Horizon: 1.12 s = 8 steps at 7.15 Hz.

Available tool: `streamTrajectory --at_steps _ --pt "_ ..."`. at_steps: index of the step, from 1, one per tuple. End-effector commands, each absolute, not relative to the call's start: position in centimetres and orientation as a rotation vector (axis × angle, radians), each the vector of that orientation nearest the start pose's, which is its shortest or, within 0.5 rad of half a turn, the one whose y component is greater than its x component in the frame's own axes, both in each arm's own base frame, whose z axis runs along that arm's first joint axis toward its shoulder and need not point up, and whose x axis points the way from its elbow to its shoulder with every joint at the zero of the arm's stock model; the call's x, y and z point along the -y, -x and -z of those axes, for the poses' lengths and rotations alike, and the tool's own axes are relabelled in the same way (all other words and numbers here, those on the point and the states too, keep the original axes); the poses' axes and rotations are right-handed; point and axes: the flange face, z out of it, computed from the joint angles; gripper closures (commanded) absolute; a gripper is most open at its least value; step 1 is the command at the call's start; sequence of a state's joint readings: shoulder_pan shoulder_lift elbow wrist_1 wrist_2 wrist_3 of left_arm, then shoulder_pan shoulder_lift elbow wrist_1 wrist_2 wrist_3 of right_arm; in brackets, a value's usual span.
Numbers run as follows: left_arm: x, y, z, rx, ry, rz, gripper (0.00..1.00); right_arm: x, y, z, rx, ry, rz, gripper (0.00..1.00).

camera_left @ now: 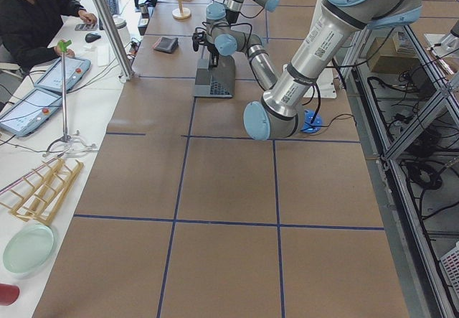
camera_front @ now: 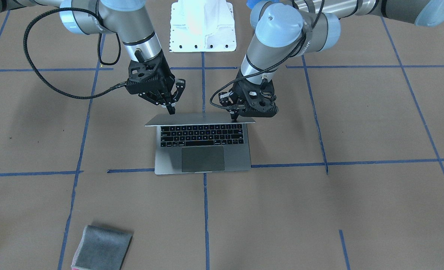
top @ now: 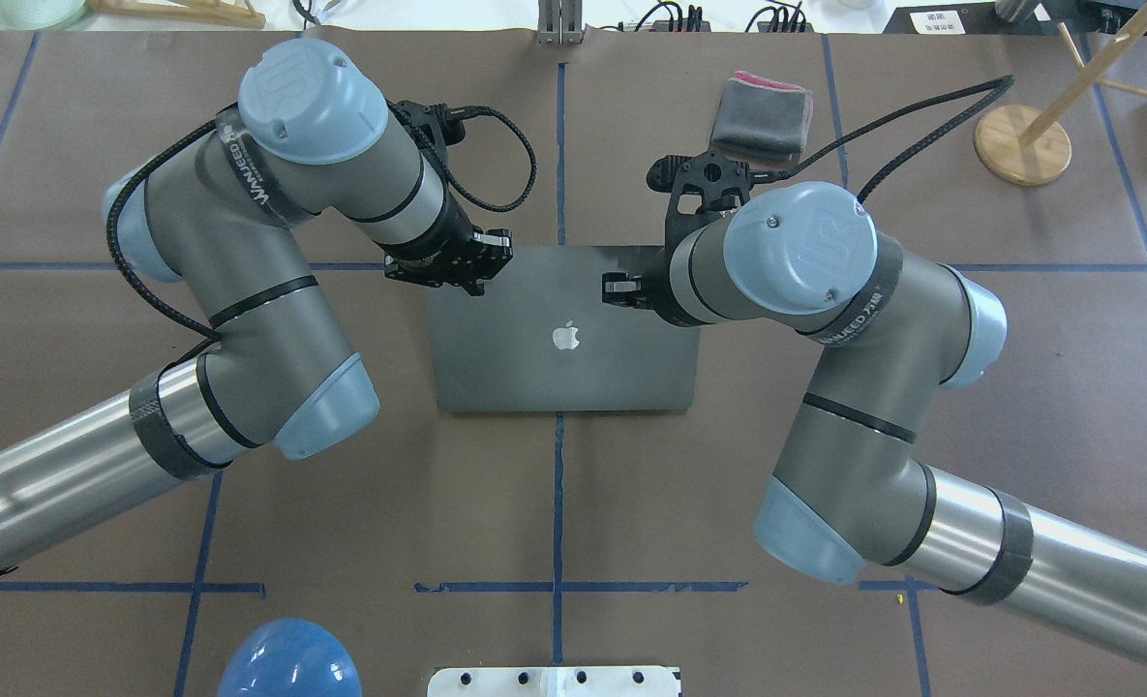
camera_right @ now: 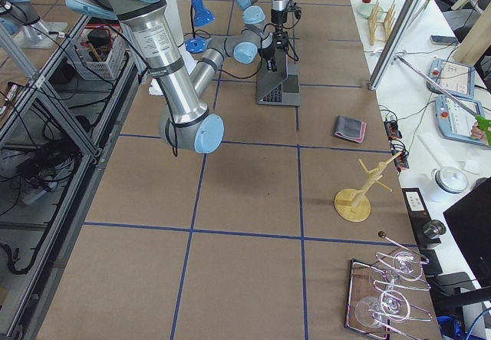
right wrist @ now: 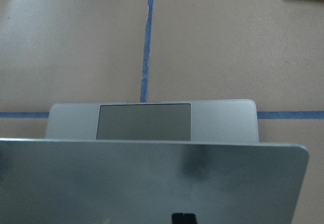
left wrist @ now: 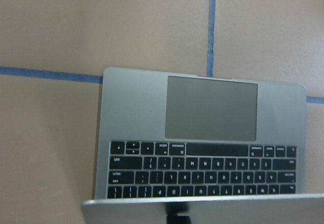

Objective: Close laptop

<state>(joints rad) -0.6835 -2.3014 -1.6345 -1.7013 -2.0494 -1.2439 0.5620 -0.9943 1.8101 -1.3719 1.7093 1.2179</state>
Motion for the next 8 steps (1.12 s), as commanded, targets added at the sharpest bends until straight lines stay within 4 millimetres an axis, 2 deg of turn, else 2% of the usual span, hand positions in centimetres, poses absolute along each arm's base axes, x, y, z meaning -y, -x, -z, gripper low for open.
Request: streamTrajectory --at_steps 1,4,5,6,7,8 --pt "52.6 -49.7 -19.5 -1.000 -0.051 0.113 1.00 47.9 50.3 -23.8 0.988 -0.343 -0.139 1.00" --pt "54.1 -51.4 -20.9 -0.988 -0.051 0.110 1.00 51.1 51.5 -24.1 0.971 -0.324 -0.155 1.00" --pt "55.9 -53.2 -21.8 -0.996 -0.065 0.097 1.00 51.5 51.6 -24.7 0.961 -0.315 -0.152 1.00" --pt "56.8 -54.2 -23.2 -0.996 -0.065 0.097 1.00 52.0 51.6 -25.5 0.948 -0.309 -0.151 1.00" --pt "57.3 -54.5 -24.2 -0.989 -0.065 0.101 1.00 52.3 51.5 -25.6 0.946 -0.307 -0.154 1.00" --pt "57.6 -54.7 -24.9 -0.982 -0.060 0.105 1.00 53.4 50.0 -25.2 0.971 -0.277 -0.155 1.00"
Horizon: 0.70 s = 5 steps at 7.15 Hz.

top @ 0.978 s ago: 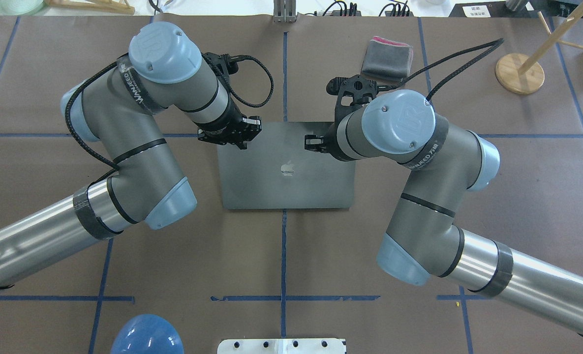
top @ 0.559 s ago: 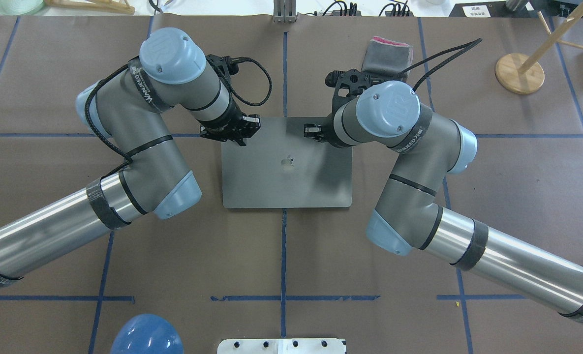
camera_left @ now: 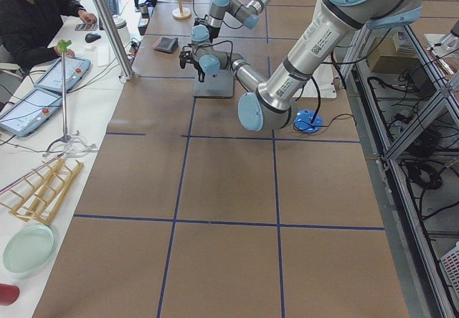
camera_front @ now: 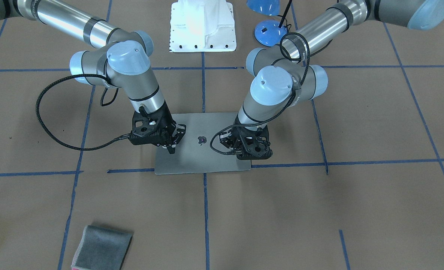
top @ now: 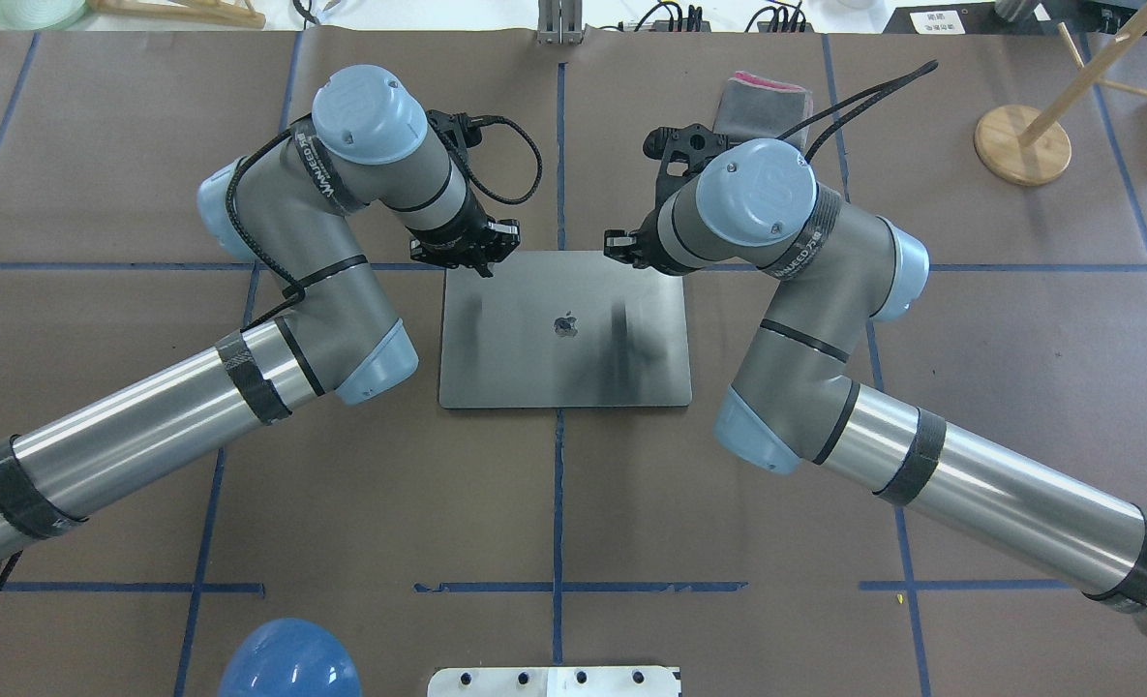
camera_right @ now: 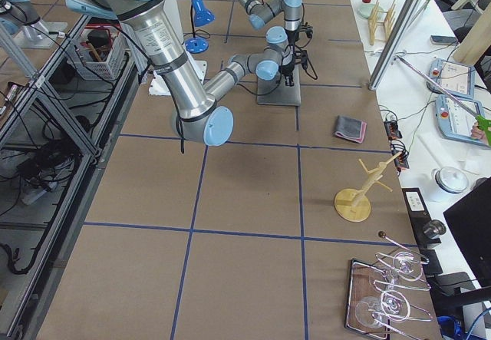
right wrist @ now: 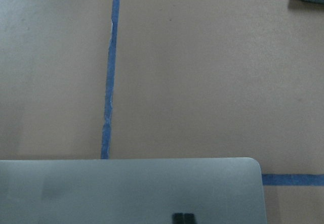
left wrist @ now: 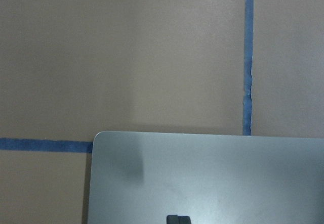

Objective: Close laptop

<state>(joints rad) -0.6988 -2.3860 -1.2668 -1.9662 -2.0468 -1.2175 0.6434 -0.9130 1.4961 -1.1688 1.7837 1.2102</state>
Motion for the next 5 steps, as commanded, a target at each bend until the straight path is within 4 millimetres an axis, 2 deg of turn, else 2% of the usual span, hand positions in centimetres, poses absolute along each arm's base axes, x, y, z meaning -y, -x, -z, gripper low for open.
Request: streamTrajectory --at_steps 1,3,4,5 --pt "57.9 -55.0 -25.7 -0.983 -0.061 0.105 1.00 54.1 48.8 -25.0 0.997 -0.260 -0.149 0.99" --pt "58.3 -55.7 -27.0 -0.984 -0.061 0.103 1.00 54.6 47.5 -24.5 1.016 -0.256 -0.147 0.98" --pt "58.3 -55.7 -27.0 -0.985 -0.060 0.102 1.00 54.8 47.1 -24.3 1.026 -0.245 -0.144 0.98" --pt "58.3 -55.7 -26.9 -0.986 -0.059 0.104 0.96 55.0 46.6 -24.2 1.033 -0.236 -0.144 0.90"
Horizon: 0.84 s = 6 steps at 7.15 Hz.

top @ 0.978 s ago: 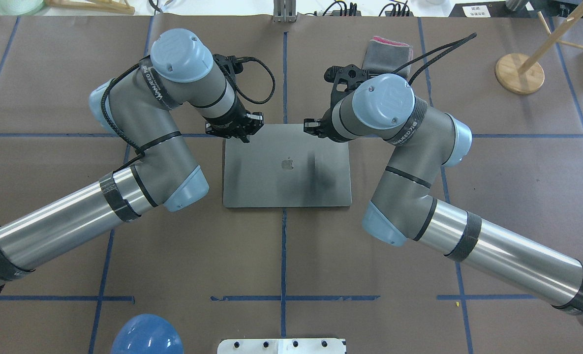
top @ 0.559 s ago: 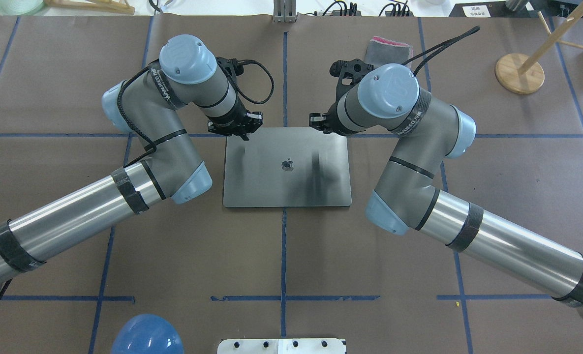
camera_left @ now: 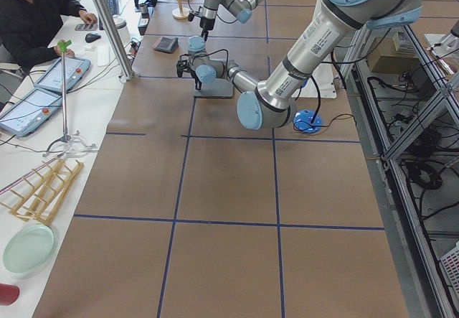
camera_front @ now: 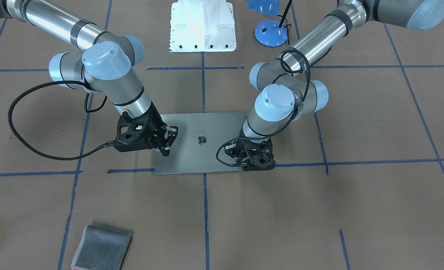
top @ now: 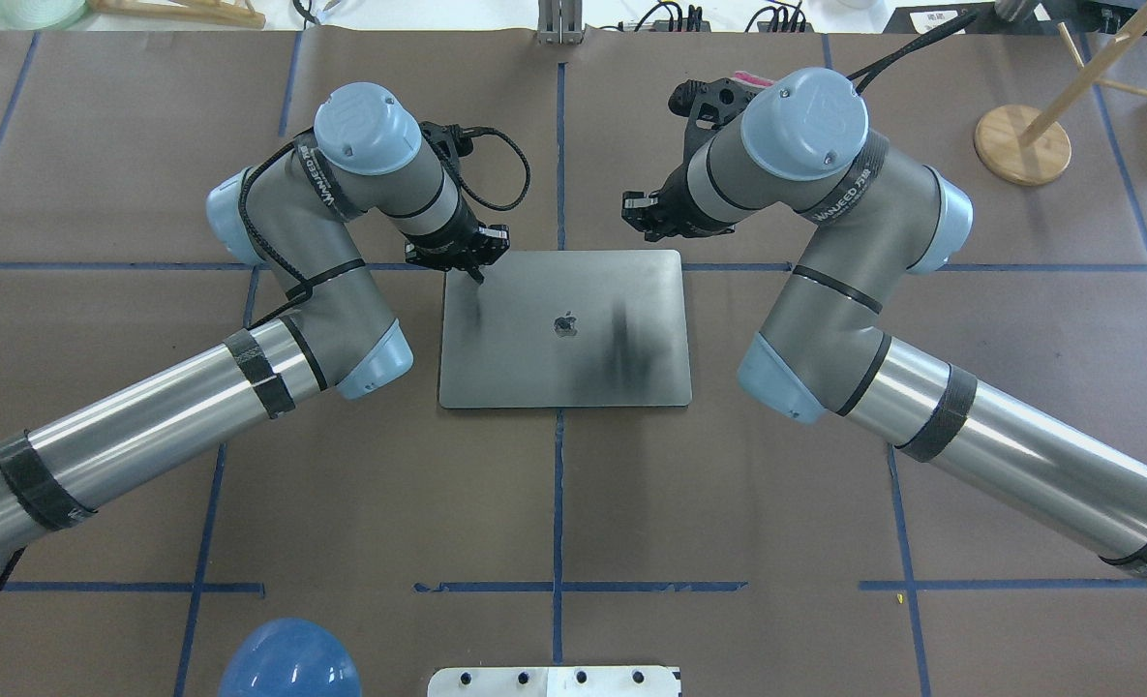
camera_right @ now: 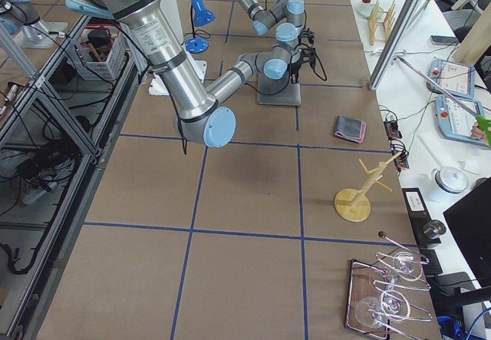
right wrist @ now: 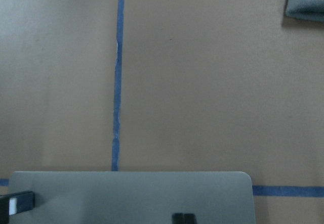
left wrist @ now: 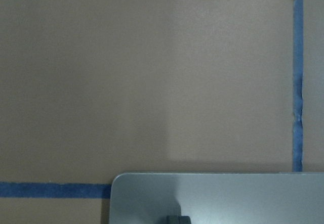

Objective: Close laptop

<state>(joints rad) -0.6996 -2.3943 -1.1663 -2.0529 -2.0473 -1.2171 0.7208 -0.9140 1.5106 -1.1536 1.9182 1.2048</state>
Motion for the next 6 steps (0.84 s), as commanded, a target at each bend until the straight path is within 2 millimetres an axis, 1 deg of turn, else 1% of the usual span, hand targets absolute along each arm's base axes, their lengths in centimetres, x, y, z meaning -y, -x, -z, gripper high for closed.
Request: streamTrajectory --at_steps 1,2,3,4,5,6 --pt "58.6 -55.2 -26.6 -0.993 -0.068 0.106 0.24 55.2 45.6 -23.9 1.050 -0.227 -0.141 0.51" --pt "58.7 -54.0 -25.0 -1.013 -0.073 0.112 0.00 55.4 43.7 -23.0 1.058 -0.228 -0.158 0.01" --pt "59.7 -51.2 -24.1 -1.029 -0.048 0.124 0.00 54.9 41.2 -23.9 1.037 -0.215 -0.174 0.00" --pt "60.9 -46.8 -24.1 -1.036 0.036 0.140 0.00 53.4 38.0 -24.9 1.007 -0.193 -0.195 0.00" --pt "59.9 -41.7 -25.9 -1.044 0.052 0.164 0.00 52.6 34.2 -24.9 0.949 -0.186 -0.177 0.00" --pt "58.3 -37.7 -27.7 -1.042 0.049 0.190 0.00 50.8 30.9 -25.3 0.844 -0.186 -0.080 0.00"
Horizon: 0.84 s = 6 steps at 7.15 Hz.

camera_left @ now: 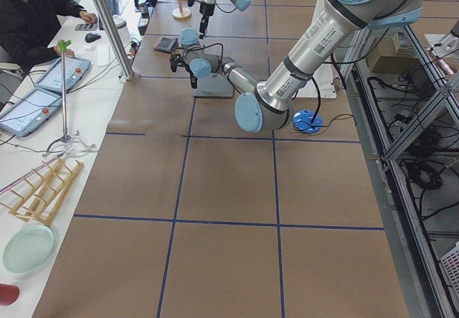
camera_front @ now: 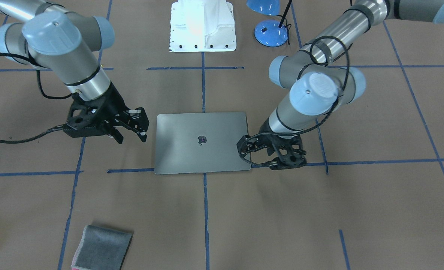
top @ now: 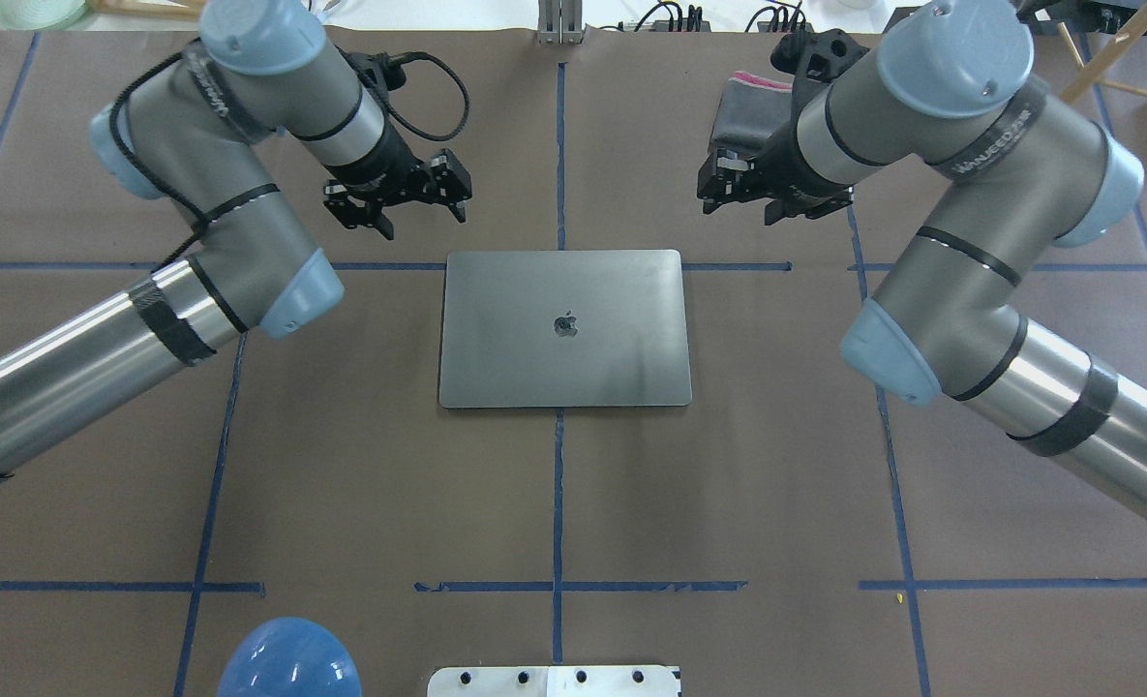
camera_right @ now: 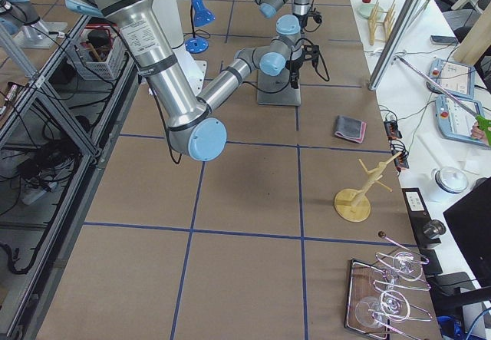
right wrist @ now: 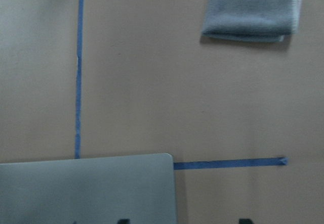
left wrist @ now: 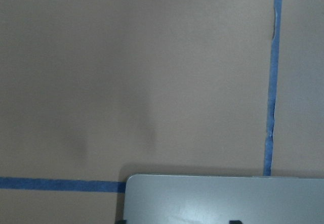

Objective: Close laptop

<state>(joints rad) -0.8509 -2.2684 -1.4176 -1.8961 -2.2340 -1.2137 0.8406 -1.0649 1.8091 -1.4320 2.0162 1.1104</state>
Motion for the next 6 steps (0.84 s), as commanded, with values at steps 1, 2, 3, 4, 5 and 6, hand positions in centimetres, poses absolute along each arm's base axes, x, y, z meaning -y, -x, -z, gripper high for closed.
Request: streamTrajectory --at_steps 1,2,3,4,5,6 --pt "56.1 -34.4 -28.2 -1.036 0.022 0.161 0.00 49.0 28.2 -25.8 0.734 -0.177 0.031 0.00" --pt "54.6 -28.8 -29.5 -0.978 -0.049 0.065 0.00 47.9 23.7 -28.8 0.696 -0.186 0.081 0.00" --pt "52.4 -22.7 -33.0 -0.885 -0.068 -0.012 0.00 47.4 19.2 -31.9 0.673 -0.191 0.125 0.00" --pt "51.1 -16.9 -37.5 -0.828 -0.104 -0.089 0.00 47.4 14.7 -35.1 0.691 -0.162 0.161 0.00" --pt "49.7 -11.3 -43.3 -0.782 -0.120 -0.148 0.00 46.9 9.3 -39.5 0.697 -0.143 0.204 0.00" --pt "48.9 -6.5 -47.1 -0.749 -0.130 -0.175 0.00 47.3 4.0 -44.0 0.729 -0.129 0.236 0.00"
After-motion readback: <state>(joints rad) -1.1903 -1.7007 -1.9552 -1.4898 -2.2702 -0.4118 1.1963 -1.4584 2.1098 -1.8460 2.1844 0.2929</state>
